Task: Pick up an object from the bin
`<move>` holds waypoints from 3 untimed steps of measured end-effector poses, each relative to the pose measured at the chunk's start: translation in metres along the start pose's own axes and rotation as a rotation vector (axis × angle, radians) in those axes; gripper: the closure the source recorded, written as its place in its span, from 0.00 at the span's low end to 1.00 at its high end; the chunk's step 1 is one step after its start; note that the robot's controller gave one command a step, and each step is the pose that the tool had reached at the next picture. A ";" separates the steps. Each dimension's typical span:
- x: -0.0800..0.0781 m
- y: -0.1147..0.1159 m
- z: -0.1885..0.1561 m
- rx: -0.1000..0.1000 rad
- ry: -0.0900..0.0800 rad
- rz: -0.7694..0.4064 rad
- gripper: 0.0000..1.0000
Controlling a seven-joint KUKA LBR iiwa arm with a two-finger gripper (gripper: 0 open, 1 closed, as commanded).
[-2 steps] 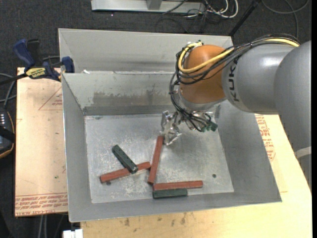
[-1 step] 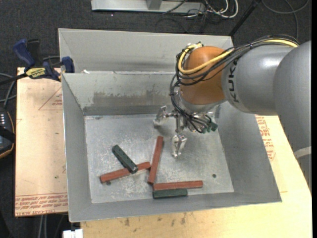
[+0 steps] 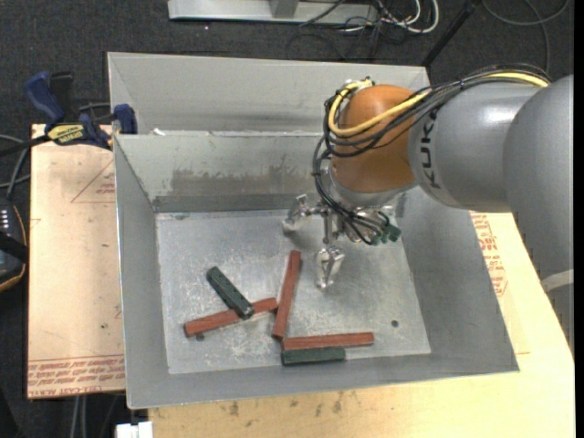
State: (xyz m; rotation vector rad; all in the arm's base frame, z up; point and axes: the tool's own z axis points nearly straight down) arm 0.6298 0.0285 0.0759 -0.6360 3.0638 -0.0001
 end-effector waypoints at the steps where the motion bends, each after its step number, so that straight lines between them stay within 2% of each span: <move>1: 0.003 0.052 -0.004 0.003 -0.009 -0.363 1.00; 2: 0.003 0.052 -0.004 0.003 -0.009 -0.362 1.00; 3: -0.029 0.060 -0.158 -0.003 0.003 -0.375 1.00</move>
Offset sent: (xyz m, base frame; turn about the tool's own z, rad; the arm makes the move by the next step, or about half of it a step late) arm 0.0000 0.0000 0.0000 0.0000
